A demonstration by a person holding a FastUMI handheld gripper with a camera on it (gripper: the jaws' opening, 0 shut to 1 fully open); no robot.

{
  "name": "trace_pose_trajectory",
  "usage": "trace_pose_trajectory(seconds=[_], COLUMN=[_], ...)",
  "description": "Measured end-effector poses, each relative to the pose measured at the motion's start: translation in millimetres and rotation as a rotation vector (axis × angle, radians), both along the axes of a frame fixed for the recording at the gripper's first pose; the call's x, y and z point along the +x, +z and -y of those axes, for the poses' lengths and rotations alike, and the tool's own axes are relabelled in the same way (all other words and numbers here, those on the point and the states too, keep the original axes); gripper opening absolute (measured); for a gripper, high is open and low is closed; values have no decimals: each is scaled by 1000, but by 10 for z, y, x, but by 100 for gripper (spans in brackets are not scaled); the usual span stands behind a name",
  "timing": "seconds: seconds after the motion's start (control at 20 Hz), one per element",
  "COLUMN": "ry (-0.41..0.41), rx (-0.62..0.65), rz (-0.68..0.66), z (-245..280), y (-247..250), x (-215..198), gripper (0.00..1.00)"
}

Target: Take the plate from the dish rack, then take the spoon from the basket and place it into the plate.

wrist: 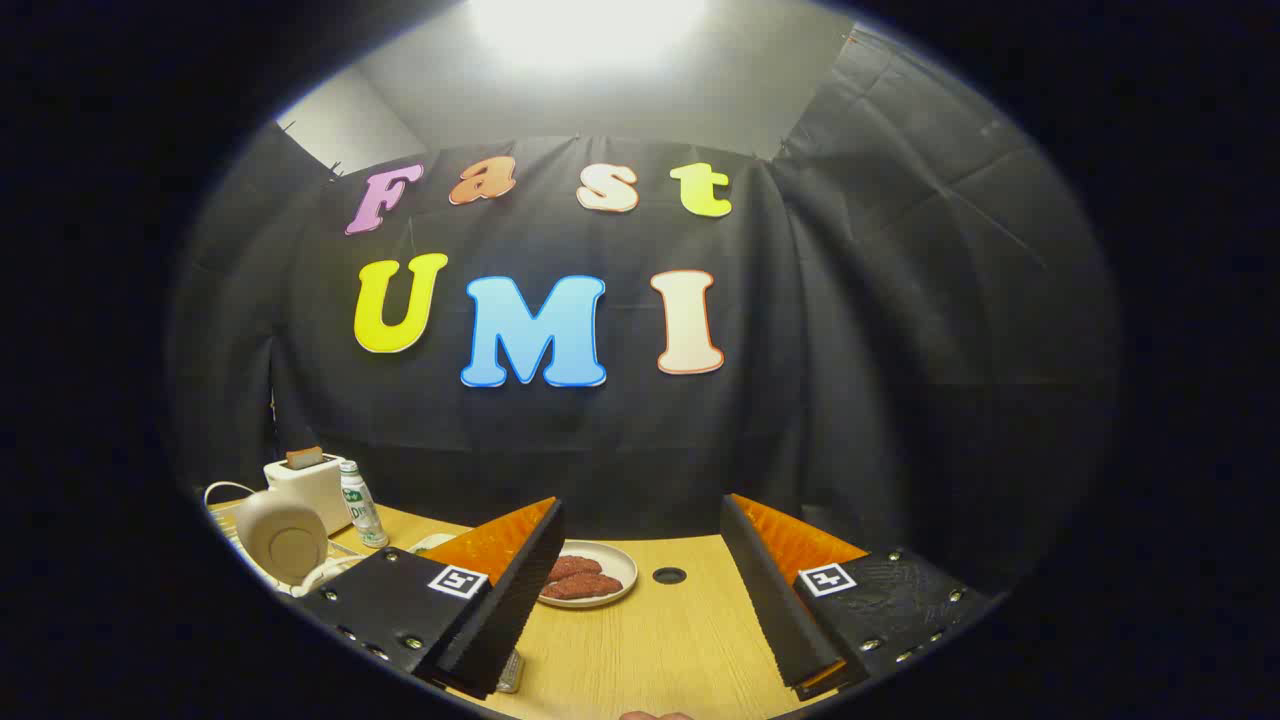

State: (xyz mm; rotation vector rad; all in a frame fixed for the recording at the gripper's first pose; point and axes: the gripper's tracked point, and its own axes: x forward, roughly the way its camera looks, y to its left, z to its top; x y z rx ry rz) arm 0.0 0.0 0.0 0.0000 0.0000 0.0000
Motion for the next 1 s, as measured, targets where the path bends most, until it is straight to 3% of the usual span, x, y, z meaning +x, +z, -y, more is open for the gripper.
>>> trace_pose_trajectory(seconds=[0.4, 1.0], ry=[4, 34], rx=[69, 36], rz=[25, -22], z=[-834, -1538], y=[819, 931], x=[-611, -708], gripper=[97, 97])
